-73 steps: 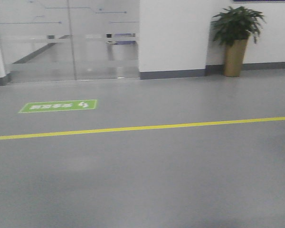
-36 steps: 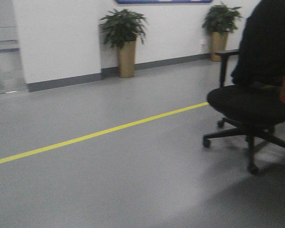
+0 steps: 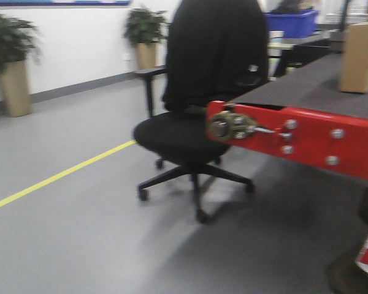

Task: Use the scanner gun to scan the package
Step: 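Move the left gripper above the labeled cardboard box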

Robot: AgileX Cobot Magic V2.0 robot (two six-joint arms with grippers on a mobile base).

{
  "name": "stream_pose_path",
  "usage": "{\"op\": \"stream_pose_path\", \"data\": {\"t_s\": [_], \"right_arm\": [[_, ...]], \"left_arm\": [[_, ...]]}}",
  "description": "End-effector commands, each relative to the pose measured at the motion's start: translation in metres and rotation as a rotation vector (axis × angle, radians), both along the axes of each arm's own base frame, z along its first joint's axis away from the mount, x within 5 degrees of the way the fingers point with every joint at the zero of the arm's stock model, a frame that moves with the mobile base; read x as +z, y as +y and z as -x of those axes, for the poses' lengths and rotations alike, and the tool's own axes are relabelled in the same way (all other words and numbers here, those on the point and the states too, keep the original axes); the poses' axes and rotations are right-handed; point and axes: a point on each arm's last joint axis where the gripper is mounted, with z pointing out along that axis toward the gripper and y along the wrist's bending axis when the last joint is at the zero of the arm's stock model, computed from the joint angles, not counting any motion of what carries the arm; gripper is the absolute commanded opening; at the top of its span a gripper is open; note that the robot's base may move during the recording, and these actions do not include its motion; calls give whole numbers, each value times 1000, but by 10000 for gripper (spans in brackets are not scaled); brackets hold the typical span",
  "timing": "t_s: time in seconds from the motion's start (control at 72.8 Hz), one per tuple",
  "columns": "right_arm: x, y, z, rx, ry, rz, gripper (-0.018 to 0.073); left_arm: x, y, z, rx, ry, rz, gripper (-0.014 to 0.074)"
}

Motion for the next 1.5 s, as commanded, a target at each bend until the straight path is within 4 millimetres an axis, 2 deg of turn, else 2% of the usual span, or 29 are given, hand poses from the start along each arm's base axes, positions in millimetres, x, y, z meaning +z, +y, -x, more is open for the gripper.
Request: {"op": "stream_pose_path", "data": {"t_s": [0.0, 1.483], "right_arm": [[2, 0, 0, 1, -21, 3, -168], [2, 0, 0, 1, -21, 3, -168]], "left_arm": [[3, 0, 0, -6, -21, 5, -111], [3, 0, 0, -6, -21, 5, -111]]}}
